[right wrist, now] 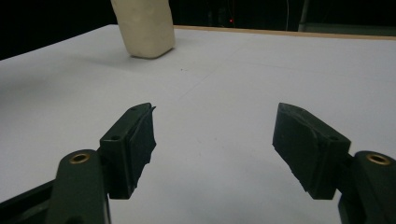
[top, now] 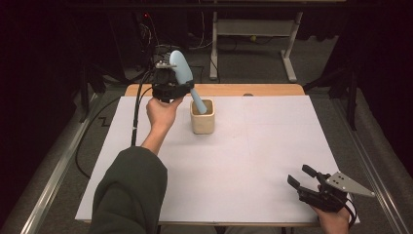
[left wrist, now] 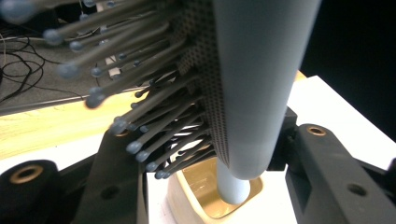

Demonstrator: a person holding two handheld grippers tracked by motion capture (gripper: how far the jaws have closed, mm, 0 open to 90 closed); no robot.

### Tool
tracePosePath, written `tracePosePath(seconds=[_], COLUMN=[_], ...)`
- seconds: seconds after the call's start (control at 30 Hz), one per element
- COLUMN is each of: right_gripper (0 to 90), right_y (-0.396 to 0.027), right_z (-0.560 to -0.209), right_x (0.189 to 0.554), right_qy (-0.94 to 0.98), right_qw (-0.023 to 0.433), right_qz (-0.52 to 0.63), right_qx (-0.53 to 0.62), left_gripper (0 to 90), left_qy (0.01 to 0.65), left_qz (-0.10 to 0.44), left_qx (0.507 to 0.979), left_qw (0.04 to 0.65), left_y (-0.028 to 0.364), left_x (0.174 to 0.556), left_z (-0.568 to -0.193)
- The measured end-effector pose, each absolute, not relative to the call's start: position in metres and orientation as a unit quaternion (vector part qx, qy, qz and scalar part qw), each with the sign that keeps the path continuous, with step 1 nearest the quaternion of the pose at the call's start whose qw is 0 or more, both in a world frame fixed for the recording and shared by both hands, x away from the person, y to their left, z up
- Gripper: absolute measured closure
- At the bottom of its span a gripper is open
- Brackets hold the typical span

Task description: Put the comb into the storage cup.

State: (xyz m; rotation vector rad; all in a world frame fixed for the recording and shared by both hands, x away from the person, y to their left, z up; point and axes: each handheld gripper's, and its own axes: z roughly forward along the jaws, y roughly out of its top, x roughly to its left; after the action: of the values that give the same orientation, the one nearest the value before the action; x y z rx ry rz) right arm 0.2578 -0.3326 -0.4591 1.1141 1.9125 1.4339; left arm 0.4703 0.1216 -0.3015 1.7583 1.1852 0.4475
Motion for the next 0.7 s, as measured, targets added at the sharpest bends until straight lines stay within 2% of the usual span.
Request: tracePosePath(seconds=[0.7], right_gripper=[30.1], right_y=[-0.334], right_z=[-0.458], right_x=[0.258], right_qy=[0.702], right_qw=[0.249], right_qz=[0.529], right_qx=[0.408], left_gripper=[54.5], left_qy=[0.489], left_qz=[0.172], left_qx=[0.732], left_qw=[0.442], left_y=[0.11], left_x=[0.478], left_z=[-0.322])
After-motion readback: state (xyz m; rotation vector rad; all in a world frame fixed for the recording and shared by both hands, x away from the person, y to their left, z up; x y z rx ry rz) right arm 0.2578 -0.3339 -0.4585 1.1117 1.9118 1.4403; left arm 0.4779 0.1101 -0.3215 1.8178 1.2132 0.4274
